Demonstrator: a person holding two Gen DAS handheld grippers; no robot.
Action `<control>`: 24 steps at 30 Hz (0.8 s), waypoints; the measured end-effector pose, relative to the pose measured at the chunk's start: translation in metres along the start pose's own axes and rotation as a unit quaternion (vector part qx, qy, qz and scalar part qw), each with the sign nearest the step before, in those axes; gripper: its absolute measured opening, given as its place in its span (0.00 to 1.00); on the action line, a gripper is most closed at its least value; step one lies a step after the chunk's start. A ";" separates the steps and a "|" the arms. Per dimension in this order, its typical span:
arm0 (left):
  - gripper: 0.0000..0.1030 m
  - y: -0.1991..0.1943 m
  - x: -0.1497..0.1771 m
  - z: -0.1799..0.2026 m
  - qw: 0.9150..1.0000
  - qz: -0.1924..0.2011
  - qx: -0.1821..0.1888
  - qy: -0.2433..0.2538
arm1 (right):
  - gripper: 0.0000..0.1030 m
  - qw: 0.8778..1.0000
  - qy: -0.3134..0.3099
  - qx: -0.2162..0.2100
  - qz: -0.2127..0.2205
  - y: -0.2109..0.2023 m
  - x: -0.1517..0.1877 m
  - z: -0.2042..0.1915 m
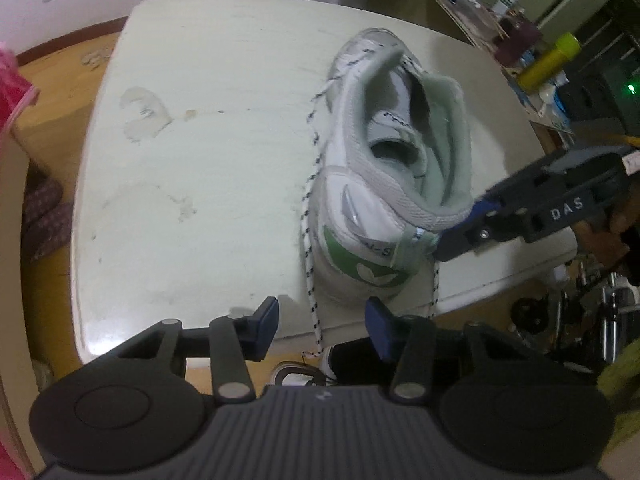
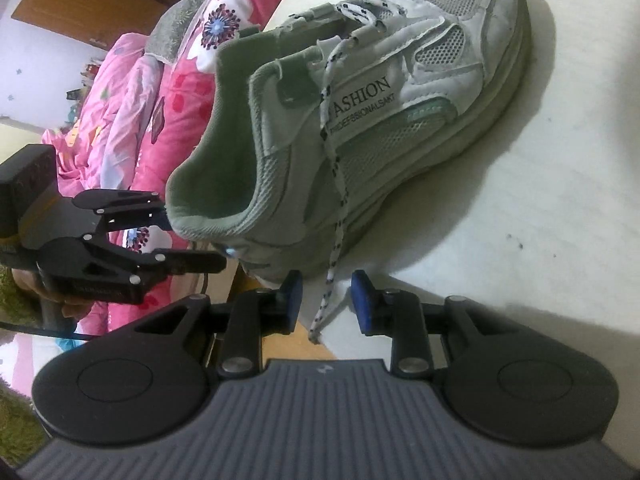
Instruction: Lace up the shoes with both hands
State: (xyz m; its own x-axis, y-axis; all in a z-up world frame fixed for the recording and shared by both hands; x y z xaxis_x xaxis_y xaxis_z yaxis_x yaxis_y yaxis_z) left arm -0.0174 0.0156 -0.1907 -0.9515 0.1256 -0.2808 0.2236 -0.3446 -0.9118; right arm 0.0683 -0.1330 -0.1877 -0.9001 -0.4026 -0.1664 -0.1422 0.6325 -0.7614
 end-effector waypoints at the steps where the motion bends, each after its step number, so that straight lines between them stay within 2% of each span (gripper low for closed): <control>1: 0.45 0.002 0.000 0.000 1.000 0.000 -0.001 0.002 | 0.25 1.000 -0.001 -0.002 0.001 0.001 -0.001 0.001; 3: 0.29 0.007 0.000 0.000 1.000 0.002 -0.002 0.005 | 0.25 1.000 -0.008 -0.006 0.003 0.004 -0.001 0.001; 4: 0.26 0.008 0.000 0.000 1.000 0.003 0.002 -0.001 | 0.24 1.000 -0.013 -0.007 0.003 0.004 -0.001 0.000; 6: 0.19 0.008 0.002 -0.001 1.000 0.006 0.004 -0.011 | 0.11 1.000 -0.026 -0.007 0.012 0.003 -0.001 -0.003; 7: 0.02 0.008 0.003 -0.002 1.000 0.009 0.002 -0.016 | 0.08 0.999 -0.030 -0.008 0.018 0.001 -0.001 -0.003; 8: 0.00 0.008 0.005 -0.004 1.000 0.010 -0.012 -0.017 | 0.04 0.999 -0.033 -0.009 0.025 -0.002 -0.001 -0.004; 10: 0.00 0.005 0.008 -0.008 0.999 0.014 -0.020 -0.030 | 0.03 0.999 -0.028 -0.015 0.038 -0.008 0.000 -0.005; 13: 0.00 -0.014 0.006 -0.015 0.996 0.044 -0.012 -0.079 | 0.02 0.998 -0.009 -0.036 0.055 -0.024 -0.001 -0.006; 17: 0.00 -0.043 0.001 -0.020 0.990 0.080 -0.007 -0.116 | 0.02 0.990 0.024 -0.101 0.101 -0.061 -0.012 -0.017; 21: 0.00 -0.059 -0.006 -0.017 0.989 0.094 -0.012 -0.112 | 0.02 0.977 0.044 -0.152 0.144 -0.093 -0.035 -0.026; 24: 0.10 -0.059 -0.014 -0.013 0.989 0.108 -0.016 -0.104 | 0.02 0.966 0.054 -0.185 0.174 -0.109 -0.058 -0.027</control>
Point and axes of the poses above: each gripper's, at about its wrist camera, not at the fingertips, and y roughly the way its jaws point, z to its right, x to its underside, the point moved 7 cm from there along y, roughly the way its jaws point, and after that the axes turned 1 degree about x, right-handed, at the moved point
